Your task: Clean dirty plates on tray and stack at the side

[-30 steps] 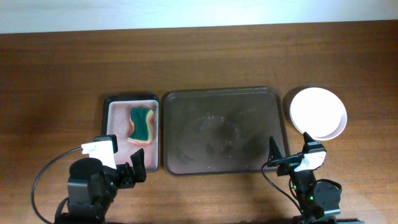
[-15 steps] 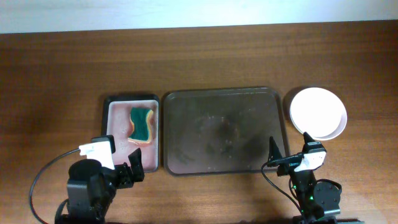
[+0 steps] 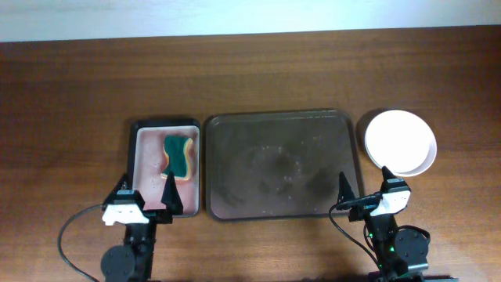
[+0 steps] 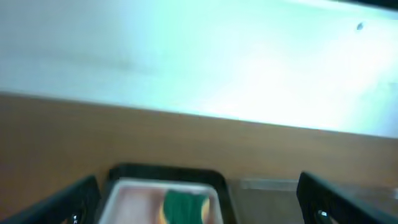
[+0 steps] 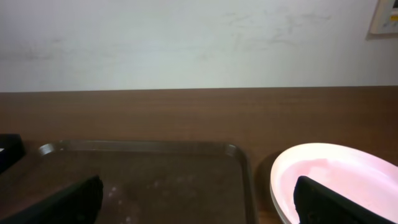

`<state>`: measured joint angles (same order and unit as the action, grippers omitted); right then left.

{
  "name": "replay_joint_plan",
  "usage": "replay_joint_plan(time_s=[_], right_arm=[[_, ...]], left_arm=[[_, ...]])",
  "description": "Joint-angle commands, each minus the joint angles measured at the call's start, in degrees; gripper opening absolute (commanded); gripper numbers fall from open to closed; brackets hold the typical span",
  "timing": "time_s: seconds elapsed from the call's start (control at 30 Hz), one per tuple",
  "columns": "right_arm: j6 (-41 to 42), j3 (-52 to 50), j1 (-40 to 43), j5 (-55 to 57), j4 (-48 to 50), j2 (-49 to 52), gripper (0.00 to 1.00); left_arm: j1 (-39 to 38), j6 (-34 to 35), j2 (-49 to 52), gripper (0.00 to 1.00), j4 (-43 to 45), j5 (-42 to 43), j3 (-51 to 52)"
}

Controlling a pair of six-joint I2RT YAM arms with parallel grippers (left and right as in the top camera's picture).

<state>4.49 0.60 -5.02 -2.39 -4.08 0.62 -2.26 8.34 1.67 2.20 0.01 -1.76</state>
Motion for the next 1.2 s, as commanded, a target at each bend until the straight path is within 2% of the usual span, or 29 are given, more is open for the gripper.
replay_joint_plan(time_s=[0.0,0.1,1.17], right_arm=[[-0.02,-0.28,0.26,0.31,-0.26,-0.42,0.99],[-0.02,-0.28,0.26,0.31,-0.26,-0.42,0.99],[-0.02,-0.28,0.26,0.31,-0.26,-0.42,0.99]], left_arm=[[0.28,-8.09,-1.44,1.00,-0.35,1.75,1.29],[0.31,-8.04,-1.44,0.99,-6.80,1.68,1.29],[0.31,-7.98,-1.38,0.99,-6.80,1.70,1.27]])
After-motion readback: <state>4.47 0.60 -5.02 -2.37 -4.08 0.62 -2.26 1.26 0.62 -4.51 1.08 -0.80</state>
